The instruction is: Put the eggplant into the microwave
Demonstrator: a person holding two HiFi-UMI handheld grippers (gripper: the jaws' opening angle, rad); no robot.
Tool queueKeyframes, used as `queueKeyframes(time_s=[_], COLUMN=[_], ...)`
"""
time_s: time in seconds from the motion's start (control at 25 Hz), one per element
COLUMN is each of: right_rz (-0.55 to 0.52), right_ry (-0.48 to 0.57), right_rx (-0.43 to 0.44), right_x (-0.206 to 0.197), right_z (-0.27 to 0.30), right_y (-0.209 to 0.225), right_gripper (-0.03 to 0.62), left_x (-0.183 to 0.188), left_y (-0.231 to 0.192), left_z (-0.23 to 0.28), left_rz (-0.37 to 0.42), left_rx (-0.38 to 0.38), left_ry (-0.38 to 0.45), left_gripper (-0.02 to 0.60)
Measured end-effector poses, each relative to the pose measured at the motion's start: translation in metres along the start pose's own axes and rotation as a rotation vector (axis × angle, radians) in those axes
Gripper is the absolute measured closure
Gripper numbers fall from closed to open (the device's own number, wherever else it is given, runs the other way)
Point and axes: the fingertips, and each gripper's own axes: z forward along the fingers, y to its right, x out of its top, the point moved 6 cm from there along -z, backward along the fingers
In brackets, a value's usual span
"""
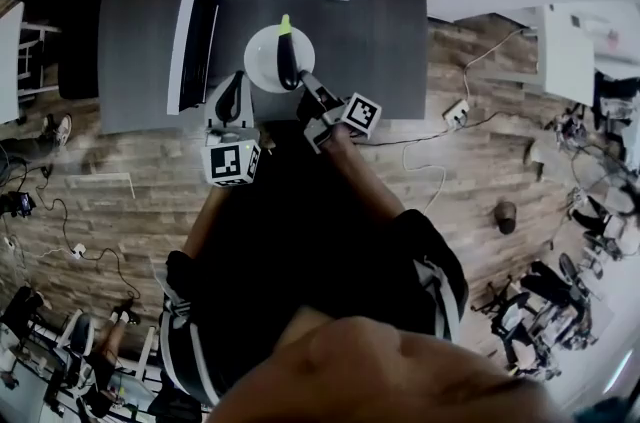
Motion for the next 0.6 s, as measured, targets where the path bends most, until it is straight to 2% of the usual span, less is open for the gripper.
queueKeyframes(time_s=[0.24, 0.44, 0.6], right_rz=[0.008, 0.02, 0.014], right_ry=[-0.034, -0.025, -0.002], right_rx=[-0.005, -0.008, -0.004], right_x=[0.018, 0.021, 0.019], right_z=[0.015, 0.028, 0.041], right_y=[0.006, 0.013, 0.02], right_gripper=[0.554, 0.553, 0.553], left_x=[0.006, 0.023, 0.027], left_y=[0.008, -0.001, -0.014], left_z=[0.015, 0.023, 0.032], left_rz=[0.004, 0.01, 0.03], left_rx=[0.012, 0.027, -0.003], left_ry=[0.006, 0.03, 0.039], left_gripper=[0.545, 0.545, 0.545])
